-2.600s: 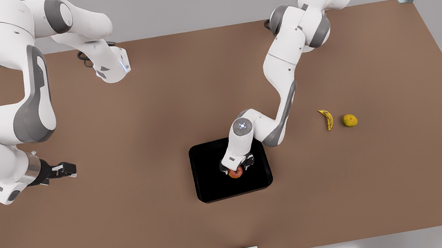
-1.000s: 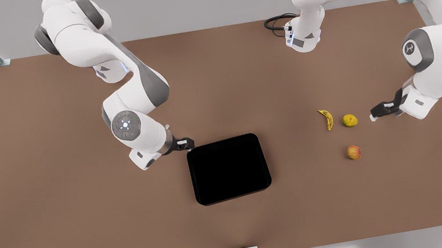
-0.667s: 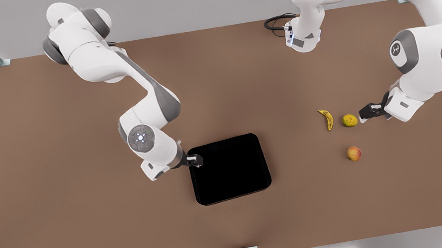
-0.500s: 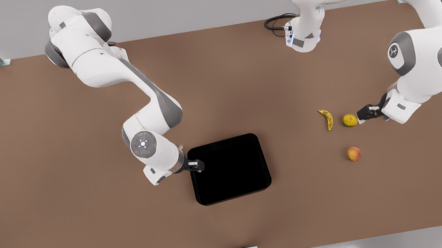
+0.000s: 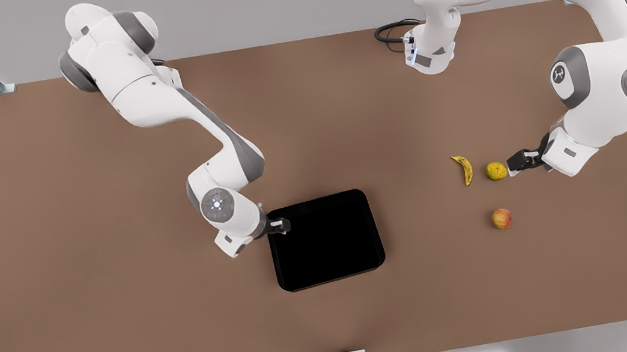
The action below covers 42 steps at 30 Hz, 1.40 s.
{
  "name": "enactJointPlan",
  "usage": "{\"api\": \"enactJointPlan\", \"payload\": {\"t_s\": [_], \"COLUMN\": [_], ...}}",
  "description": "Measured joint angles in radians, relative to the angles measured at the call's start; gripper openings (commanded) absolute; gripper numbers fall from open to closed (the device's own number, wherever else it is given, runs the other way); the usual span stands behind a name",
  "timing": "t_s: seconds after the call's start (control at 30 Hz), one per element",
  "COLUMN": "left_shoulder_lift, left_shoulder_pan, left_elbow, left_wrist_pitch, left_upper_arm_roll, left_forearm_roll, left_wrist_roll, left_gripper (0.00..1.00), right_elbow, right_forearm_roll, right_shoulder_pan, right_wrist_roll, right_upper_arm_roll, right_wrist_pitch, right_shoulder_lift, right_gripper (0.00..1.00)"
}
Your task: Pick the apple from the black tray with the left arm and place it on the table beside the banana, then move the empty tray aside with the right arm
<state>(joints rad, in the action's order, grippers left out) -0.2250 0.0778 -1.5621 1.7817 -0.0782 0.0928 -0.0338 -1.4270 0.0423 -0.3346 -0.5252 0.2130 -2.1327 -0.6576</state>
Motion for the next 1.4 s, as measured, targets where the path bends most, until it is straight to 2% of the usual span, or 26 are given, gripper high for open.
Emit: {"api": "enactJointPlan", "payload": {"t_s": [0.43, 0.77, 0.83, 0.93, 1.1, 1.17, 1.23, 1.33, 1.4], "left_shoulder_lift": [0.000, 0.000, 0.000, 0.000, 0.000, 0.000, 0.000, 0.000, 0.000], "left_shoulder_pan": [0.001, 0.002, 0.002, 0.004, 0.011, 0.010, 0.010, 0.010, 0.010], "left_elbow": [0.000, -0.001, -0.001, -0.001, -0.001, -0.001, 0.000, -0.001, -0.001], "left_wrist_pitch": [-0.002, -0.003, -0.003, -0.004, -0.004, -0.004, -0.004, -0.004, -0.004], "left_upper_arm_roll": [0.000, 0.002, 0.002, 0.001, 0.001, 0.001, 0.000, 0.000, 0.000], "left_forearm_roll": [0.000, 0.000, 0.000, 0.000, 0.000, 0.000, 0.000, 0.000, 0.000], "left_wrist_roll": [0.000, 0.000, -0.001, 0.000, 0.000, 0.000, 0.000, 0.000, 0.000], "left_gripper": [1.00, 1.00, 1.00, 1.00, 1.00, 1.00, 1.00, 1.00, 1.00], "right_elbow": [-0.017, -0.018, -0.020, -0.021, -0.020, -0.019, -0.019, -0.018, -0.016], "right_forearm_roll": [-0.059, -0.078, -0.077, -0.073, -0.071, -0.071, -0.070, -0.069, -0.065], "right_shoulder_pan": [0.005, 0.006, 0.006, 0.012, 0.015, 0.015, 0.015, 0.016, 0.017], "right_wrist_roll": [0.102, 0.142, 0.145, 0.148, 0.135, 0.125, 0.116, 0.104, 0.099], "right_upper_arm_roll": [-0.007, -0.008, -0.008, -0.008, -0.005, -0.003, -0.003, -0.002, 0.001], "right_wrist_pitch": [-0.205, -0.266, -0.268, -0.269, -0.265, -0.259, -0.251, -0.240, -0.233], "right_shoulder_lift": [-0.104, -0.167, -0.170, -0.170, -0.167, -0.165, -0.165, -0.164, -0.164], "right_gripper": [1.00, 0.99, 0.91, 0.70, 0.60, 0.52, 0.33, 0.18, 0.15]}}
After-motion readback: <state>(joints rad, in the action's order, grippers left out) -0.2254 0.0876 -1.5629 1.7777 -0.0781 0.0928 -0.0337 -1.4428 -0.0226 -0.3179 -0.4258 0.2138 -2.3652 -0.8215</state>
